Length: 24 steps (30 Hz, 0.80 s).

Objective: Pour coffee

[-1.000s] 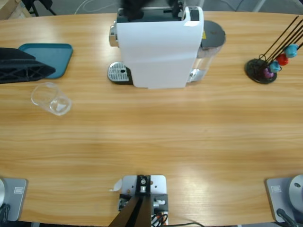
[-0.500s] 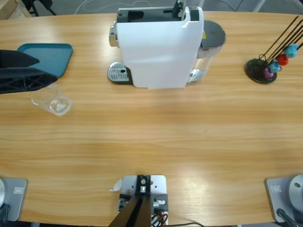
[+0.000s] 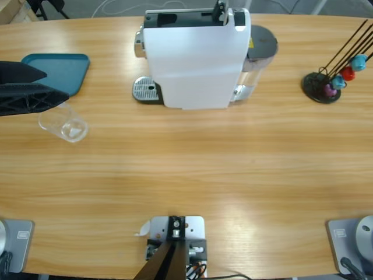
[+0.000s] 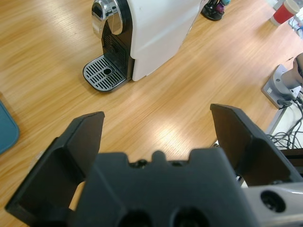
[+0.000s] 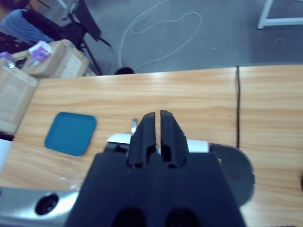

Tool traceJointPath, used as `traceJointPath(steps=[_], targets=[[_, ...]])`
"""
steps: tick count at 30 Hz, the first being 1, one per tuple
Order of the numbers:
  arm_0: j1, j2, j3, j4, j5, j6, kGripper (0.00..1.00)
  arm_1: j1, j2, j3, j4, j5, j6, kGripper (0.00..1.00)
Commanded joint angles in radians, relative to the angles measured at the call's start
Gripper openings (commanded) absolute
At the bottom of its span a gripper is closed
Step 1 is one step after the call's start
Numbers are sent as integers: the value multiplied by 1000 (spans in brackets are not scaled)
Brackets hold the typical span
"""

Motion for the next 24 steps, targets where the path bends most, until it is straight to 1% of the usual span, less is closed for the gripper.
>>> traceJointPath(steps=[1, 3, 6, 7, 10, 11, 12, 14, 16, 17, 18, 20, 22, 24], targets=[[-12, -20, 34, 4, -13, -11, 991, 73, 136, -173, 112, 41, 12, 0], [-12, -23, 34, 4, -13, -11, 991, 78, 157, -177, 129, 55, 14, 0], [-12, -35, 43, 4, -12, -11, 991, 78, 149, -179, 148, 34, -2, 0], [-12, -37, 46, 5, -13, -11, 991, 79, 137, -193, 156, 25, -27, 0], [-12, -34, 61, 4, -13, -11, 991, 78, 112, -359, 271, -34, -162, 0], [-12, -31, 63, 4, -14, -11, 991, 74, 88, -383, 280, -48, -202, 0], [-12, -28, 65, 3, -15, -11, 991, 63, 58, -389, 282, -49, -221, 0], [-13, -24, 65, 2, -15, -11, 991, 43, -4, -382, 304, -54, -212, 0], [-13, -20, 64, -1, -15, -11, 991, 29, -52, -276, 306, -67, -183, 0], [-13, -19, 63, -2, -15, -11, 991, 16, -78, -185, 279, -66, -153, 0], [-13, -20, 60, -2, -16, -11, 991, 6, -106, -75, 217, -59, -135, 0], [-13, -26, 56, -2, -15, -11, 991, -14, -156, 145, 56, -23, -89, 0], [-13, -36, 54, -1, -15, -12, 991, -20, -170, 274, -56, 4, -34, 0], [-13, -41, 55, 2, -15, -15, 991, -26, -149, 310, -141, 44, -4, 0]])
